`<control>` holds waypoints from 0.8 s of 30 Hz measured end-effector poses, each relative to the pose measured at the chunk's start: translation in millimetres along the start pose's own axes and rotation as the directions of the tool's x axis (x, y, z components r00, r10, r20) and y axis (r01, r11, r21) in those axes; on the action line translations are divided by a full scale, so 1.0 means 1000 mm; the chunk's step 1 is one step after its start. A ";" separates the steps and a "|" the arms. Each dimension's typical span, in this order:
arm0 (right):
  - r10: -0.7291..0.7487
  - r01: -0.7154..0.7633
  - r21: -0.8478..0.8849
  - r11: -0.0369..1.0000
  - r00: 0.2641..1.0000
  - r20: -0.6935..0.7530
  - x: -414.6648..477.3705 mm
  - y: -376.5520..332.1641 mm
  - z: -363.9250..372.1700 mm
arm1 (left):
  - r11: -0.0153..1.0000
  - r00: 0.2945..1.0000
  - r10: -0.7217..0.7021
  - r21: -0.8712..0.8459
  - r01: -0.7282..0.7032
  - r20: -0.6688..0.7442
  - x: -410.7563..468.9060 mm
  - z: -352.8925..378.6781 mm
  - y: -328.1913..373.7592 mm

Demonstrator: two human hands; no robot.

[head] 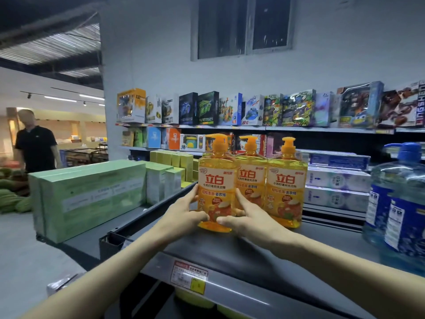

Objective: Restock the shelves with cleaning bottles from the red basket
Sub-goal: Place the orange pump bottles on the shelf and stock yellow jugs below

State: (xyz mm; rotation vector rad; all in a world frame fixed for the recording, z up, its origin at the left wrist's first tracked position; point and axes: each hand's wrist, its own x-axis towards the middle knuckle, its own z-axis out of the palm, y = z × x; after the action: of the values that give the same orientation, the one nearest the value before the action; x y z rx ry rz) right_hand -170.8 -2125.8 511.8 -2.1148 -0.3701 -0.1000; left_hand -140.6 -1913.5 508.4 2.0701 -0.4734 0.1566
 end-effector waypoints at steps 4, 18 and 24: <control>0.021 -0.022 -0.063 0.998 1.000 -0.010 0.014 -0.015 0.009 | 0.999 0.999 -0.042 -0.028 0.042 -0.010 0.022 -0.010 -0.010; 0.091 -0.109 -0.197 0.974 0.991 -0.099 0.040 -0.019 0.022 | 0.994 0.997 -0.072 -0.075 0.075 0.040 0.049 -0.023 -0.035; 0.117 -0.143 -0.278 0.950 0.987 -0.107 0.041 -0.010 0.025 | 0.997 0.998 -0.055 0.048 0.053 0.041 0.042 -0.018 -0.025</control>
State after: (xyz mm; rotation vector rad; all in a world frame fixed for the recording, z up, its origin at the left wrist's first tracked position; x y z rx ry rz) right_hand -137.0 -2090.4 515.1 -2.4042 -0.1681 -0.1796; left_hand -90.5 -1898.0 510.5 2.1336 -0.4424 0.0929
